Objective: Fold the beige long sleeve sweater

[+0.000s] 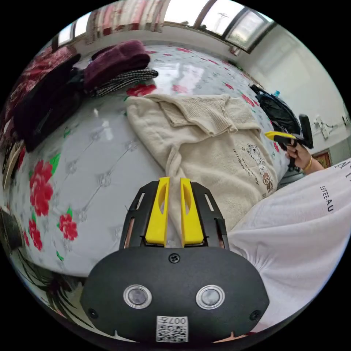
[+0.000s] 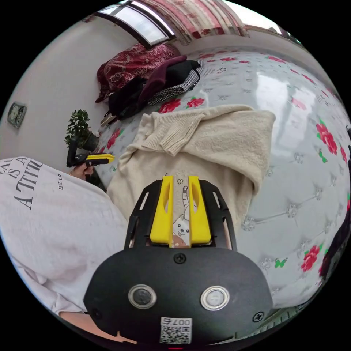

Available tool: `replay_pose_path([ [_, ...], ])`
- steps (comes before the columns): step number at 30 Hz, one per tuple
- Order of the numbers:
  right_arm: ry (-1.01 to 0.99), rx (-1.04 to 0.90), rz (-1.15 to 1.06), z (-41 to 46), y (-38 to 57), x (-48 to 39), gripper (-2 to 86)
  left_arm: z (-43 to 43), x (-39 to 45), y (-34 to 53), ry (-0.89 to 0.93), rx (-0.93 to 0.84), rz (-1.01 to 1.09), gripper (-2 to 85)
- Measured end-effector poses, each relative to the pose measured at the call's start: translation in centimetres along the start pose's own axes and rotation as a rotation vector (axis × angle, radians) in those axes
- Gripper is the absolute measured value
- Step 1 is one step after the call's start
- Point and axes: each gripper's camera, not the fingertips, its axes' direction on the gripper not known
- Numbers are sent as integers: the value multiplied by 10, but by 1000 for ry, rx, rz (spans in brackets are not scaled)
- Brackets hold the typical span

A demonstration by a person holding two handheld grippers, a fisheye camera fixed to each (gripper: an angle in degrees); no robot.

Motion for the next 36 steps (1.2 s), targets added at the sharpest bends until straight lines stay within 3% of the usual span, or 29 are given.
replay_pose_path([
  [4,58,-46,171,-6,66,13,80,-2,-18,57,65,-45,-148,76],
  [10,105,-111,364,-17,145,38,106,10,-20,108,135,-157,-207,100],
  [16,-35,-212,461,14,173,63,129,40,-9,121,199,-293,-163,124],
  [24,-89,-410,390,69,147,63,109,72,-5,86,236,-378,-154,156],
  [28,-65,-492,327,73,146,64,51,90,-12,76,254,-490,-147,79],
  [32,-93,-452,282,51,152,65,14,69,-11,78,247,-483,-26,47],
  [36,-220,-406,241,23,155,64,4,18,-44,82,494,-382,-42,44],
])
